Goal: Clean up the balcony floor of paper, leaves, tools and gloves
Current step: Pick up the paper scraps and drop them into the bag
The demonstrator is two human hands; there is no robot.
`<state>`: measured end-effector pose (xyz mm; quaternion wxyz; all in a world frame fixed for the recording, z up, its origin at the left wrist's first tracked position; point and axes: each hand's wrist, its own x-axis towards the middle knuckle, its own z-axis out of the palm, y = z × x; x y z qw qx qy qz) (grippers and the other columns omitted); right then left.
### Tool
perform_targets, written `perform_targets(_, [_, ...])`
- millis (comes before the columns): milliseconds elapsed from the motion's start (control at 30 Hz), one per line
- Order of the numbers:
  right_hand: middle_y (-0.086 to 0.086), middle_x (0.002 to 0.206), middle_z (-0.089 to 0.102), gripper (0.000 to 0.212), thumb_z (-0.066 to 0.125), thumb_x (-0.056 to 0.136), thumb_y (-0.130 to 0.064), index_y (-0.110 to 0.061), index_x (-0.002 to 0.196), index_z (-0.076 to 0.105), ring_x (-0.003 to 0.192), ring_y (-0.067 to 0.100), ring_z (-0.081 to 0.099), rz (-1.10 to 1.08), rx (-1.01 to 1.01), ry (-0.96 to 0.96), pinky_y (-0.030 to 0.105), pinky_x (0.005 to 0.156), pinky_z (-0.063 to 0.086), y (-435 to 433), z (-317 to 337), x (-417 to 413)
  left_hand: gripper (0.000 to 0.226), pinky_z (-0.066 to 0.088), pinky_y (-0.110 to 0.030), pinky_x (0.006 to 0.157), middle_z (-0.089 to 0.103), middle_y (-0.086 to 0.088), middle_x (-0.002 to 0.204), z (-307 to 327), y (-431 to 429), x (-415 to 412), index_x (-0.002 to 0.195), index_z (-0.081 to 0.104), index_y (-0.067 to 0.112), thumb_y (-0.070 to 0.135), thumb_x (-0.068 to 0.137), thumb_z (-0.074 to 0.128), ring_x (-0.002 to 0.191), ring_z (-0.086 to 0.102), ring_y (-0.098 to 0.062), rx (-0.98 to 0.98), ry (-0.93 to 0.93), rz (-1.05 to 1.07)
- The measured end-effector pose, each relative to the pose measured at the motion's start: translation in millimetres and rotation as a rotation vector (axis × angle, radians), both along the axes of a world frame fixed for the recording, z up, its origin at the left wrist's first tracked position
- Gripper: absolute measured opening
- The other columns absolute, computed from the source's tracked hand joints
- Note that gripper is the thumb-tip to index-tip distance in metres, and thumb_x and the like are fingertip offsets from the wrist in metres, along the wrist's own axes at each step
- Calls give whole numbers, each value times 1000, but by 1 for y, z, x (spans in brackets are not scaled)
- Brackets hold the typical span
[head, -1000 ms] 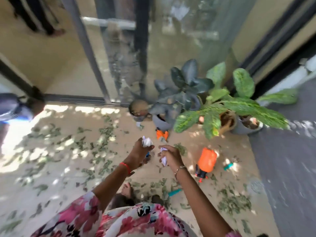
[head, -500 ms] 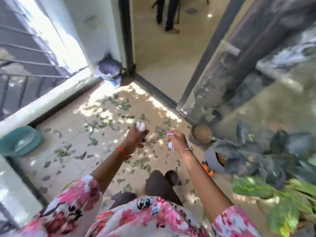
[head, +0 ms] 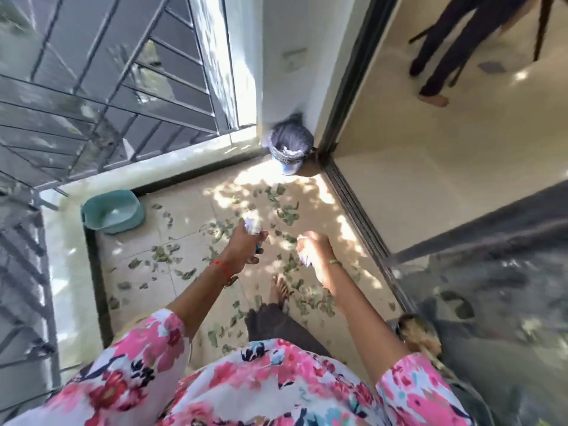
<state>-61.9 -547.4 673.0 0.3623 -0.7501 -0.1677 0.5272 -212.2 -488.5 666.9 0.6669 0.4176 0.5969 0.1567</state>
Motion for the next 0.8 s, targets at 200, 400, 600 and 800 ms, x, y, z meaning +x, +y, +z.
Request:
perform_targets(200, [4,54,44,10,54,78,8,3,80,62,39,11,42,77,34,-72,15,36,29,113,6,18,13,31,-14,38,48,-5,73,11,94,23,104,46,9,9,94,54,47,45,-10,46,14,121])
perform_targets(400, [5,61,51,27,55,79,10,-11,62,56,42,11,45,83,9,5,21,48,36,195,1,32,13,33,-19,44,44,-4,67,5,167,35,96,44,9,9,92,57,51,41,-13,51,33,172])
perform_targets(600, [13,86,63,21,64,74,7,2,95,65,66,22,55,26,-28,10,21,45,47,284,-15,48,8,33,-18,45,42,-4,65,-8,261,55,91,45,10,7,94,53,54,42,-13,10,19,130])
perform_targets(800, [13,84,58,11,60,82,8,5,92,63,48,15,51,-90,10,75,18,37,43,377,-10,67,16,32,-16,41,45,-2,66,-20,359,86,100,44,17,4,93,53,52,42,-12,-67,-19,74])
